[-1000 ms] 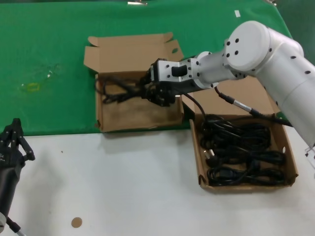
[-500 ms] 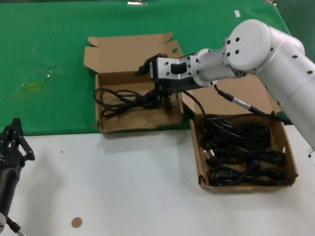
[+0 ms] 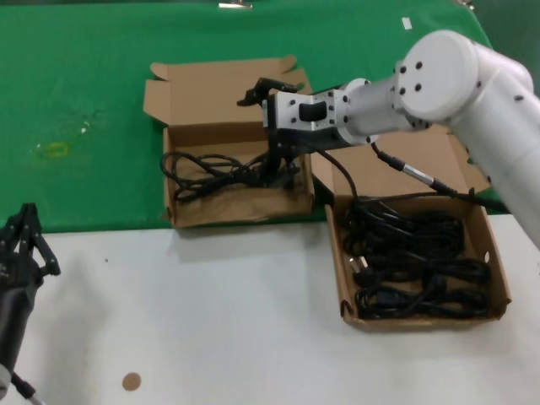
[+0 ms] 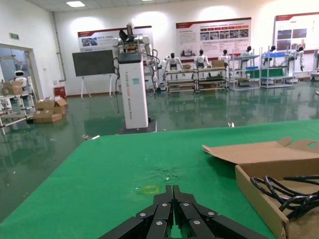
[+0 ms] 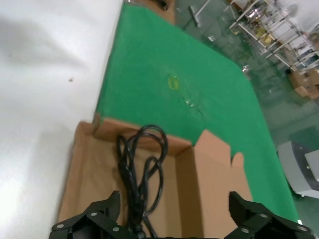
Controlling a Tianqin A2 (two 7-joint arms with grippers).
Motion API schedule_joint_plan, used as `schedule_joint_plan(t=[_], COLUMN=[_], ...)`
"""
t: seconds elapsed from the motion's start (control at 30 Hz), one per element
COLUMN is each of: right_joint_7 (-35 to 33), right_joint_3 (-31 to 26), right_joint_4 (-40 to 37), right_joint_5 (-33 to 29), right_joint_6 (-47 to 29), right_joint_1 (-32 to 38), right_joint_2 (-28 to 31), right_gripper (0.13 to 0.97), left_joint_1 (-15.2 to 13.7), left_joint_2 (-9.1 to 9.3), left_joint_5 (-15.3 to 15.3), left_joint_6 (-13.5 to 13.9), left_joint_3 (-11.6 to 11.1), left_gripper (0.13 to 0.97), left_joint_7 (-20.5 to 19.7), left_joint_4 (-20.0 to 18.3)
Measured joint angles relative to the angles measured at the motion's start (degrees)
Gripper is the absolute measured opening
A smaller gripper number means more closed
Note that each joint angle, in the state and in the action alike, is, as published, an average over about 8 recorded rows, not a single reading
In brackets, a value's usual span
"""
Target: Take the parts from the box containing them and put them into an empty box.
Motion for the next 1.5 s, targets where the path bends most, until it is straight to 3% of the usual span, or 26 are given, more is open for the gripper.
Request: schedule_joint_plan(t=[0.2,0.33,0.6,0.73,1.0,1.13,1.4,1.5], right_joint_7=[0.3,0.6,1.3,1.6,2.3,2.7,3.3,3.6], right_joint_3=[1.6,3.2,6.8,8.7,12.3,14.2,17.9,19.3], right_joint_4=[2.1,4.2,9.0,11.4,16.3,18.7,23.6,25.4], right_joint_5=[1.6,3.2,6.9,8.7,12.4,14.3,18.0,19.4], right_joint_6=[2.3,4.6,9.8,12.4,17.7,20.4,25.6,27.6], right_joint_1=[-3.1,-6.1,-13.1,-16.6,-23.7,-27.3,-34.3,-37.0], right_joint_2=[0.2,0.4,0.8,1.0,1.5,1.7,2.1,2.3], right_gripper=[0.798,0.798,0.918,0.935,0.965,0.965,0.966,0.966], left_joint_1=[0.0,0.0,0.0,0.0,0.0,0.0,0.0,0.0], left_joint_2=[0.0,0.0,0.0,0.0,0.0,0.0,0.0,0.0], left_joint_5=[0.0,0.0,0.0,0.0,0.0,0.0,0.0,0.0], left_joint_6=[0.0,0.0,0.0,0.0,0.0,0.0,0.0,0.0], left_joint_3=[0.0,0.0,0.0,0.0,0.0,0.0,0.0,0.0], left_gripper=[0.161,0.19,0.284,0.333,0.534,0.534,0.747,0.783], left_joint_7=[0.0,0.0,0.0,0.0,0.0,0.0,0.0,0.0], left_joint_4=[0.0,0.0,0.0,0.0,0.0,0.0,0.0,0.0])
